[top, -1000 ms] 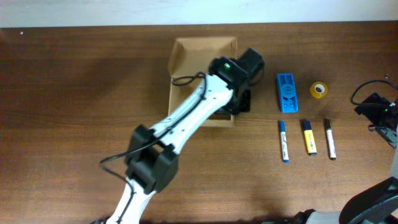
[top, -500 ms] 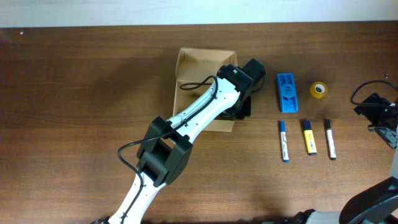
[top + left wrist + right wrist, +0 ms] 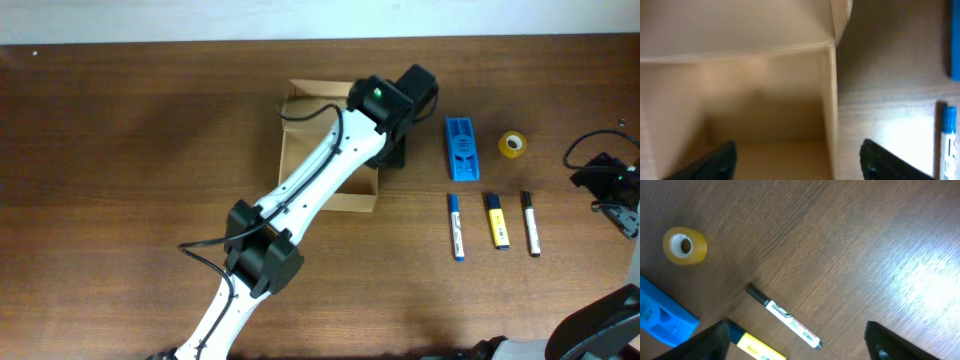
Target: Pack container
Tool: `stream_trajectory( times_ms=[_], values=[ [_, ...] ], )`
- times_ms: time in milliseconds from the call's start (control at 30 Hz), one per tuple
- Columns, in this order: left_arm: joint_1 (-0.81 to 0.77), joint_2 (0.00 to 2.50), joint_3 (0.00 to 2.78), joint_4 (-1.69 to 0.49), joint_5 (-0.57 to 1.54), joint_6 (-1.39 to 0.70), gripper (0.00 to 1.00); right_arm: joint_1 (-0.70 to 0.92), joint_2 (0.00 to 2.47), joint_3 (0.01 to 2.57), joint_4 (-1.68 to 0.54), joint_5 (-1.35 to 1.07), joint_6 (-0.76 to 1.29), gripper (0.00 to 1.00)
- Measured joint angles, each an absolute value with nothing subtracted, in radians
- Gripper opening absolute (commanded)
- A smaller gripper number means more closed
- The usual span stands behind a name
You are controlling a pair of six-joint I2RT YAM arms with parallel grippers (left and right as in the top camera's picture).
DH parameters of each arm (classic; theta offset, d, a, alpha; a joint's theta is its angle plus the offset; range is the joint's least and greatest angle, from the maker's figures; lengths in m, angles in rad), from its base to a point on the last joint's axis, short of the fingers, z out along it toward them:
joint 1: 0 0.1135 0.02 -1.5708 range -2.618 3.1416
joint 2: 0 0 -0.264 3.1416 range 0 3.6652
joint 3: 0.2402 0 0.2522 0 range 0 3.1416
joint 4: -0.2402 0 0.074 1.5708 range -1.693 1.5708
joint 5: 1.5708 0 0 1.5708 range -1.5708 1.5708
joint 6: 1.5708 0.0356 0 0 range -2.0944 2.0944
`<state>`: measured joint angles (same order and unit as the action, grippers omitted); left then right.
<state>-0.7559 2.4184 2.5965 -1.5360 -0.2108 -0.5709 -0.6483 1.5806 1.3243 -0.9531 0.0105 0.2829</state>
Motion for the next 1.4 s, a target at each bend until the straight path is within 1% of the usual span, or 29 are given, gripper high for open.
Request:
stream_trajectory(
  times_ms=[33,67,100,167,200,233,267,300,467,533,633,700,933,1100,1167,1300,1400],
  values=[
    [-0.754,2.418,2.637,-1.561,-0.236,-0.56,0.79,-0.647,1.581,1.324,-0.954,0.007,0.284,0.79],
    [-0.752,2.418,2.678,-1.585,-0.262,-0.547,0.79,-0.643,1.581,1.324,-0.954,0.002,0.289,0.73],
    [-0.747,2.418,2.72,-1.611,-0.289,-0.534,0.79,-0.64,1.581,1.324,-0.955,-0.002,0.283,0.71],
    [-0.731,2.418,2.787,-1.661,-0.336,-0.516,0.8,-0.617,1.581,1.324,-0.954,-0.006,0.281,0.62],
    [-0.718,2.418,2.817,-1.676,-0.358,-0.507,0.86,-0.597,1.581,1.324,-0.954,-0.009,0.281,0.59],
    [-0.7,2.418,2.844,-1.681,-0.379,-0.49,0.87,-0.576,1.581,1.324,-0.953,-0.012,0.277,0.56],
    [-0.681,2.418,2.864,-1.681,-0.393,-0.48,0.87,-0.55,1.581,1.324,-0.95,-0.014,0.271,0.54],
    [-0.659,2.418,2.878,-1.681,-0.406,-0.472,0.93,-0.513,1.581,1.324,-0.944,-0.017,0.266,0.53],
    [-0.504,2.414,2.89,-1.683,-0.444,-0.431,1.0,-0.349,1.581,1.332,-0.911,-0.027,0.226,0.51],
    [-0.419,2.414,2.89,-1.683,-0.45,-0.405,1.0,-0.287,1.591,1.363,-0.913,-0.027,0.215,0.5],
    [-0.311,2.414,2.89,-1.683,-0.454,-0.382,1.0,-0.233,1.628,1.451,-0.938,-0.027,0.196,0.5],
    [-0.237,2.414,2.89,-1.683,-0.453,-0.373,1.0,-0.205,1.689,1.559,-0.992,-0.027,0.17,0.51],
    [-0.049,2.413,2.889,-1.684,-0.453,-0.358,1.0,-0.176,1.988,1.954,-1.23,-0.012,0.099,0.51],
    [0.016,2.41,2.89,-1.684,-0.453,-0.358,1.0,-0.175,2.101,2.012,-1.29,-0.012,0.052,0.51],
    [0.031,2.41,2.89,-1.684,-0.453,-0.358,1.0,-0.174,2.126,2.012,-1.302,-0.012,0.029,0.57],
    [0.057,2.41,2.89,-1.684,-0.453,-0.358,1.0,-0.162,2.145,2.013,-1.303,-0.009,-0.006,0.74],
    [0.06,2.41,2.89,-1.684,-0.453,-0.358,1.0,-0.138,2.15,2.013,-1.305,0.001,-0.032,0.8]
  ],
)
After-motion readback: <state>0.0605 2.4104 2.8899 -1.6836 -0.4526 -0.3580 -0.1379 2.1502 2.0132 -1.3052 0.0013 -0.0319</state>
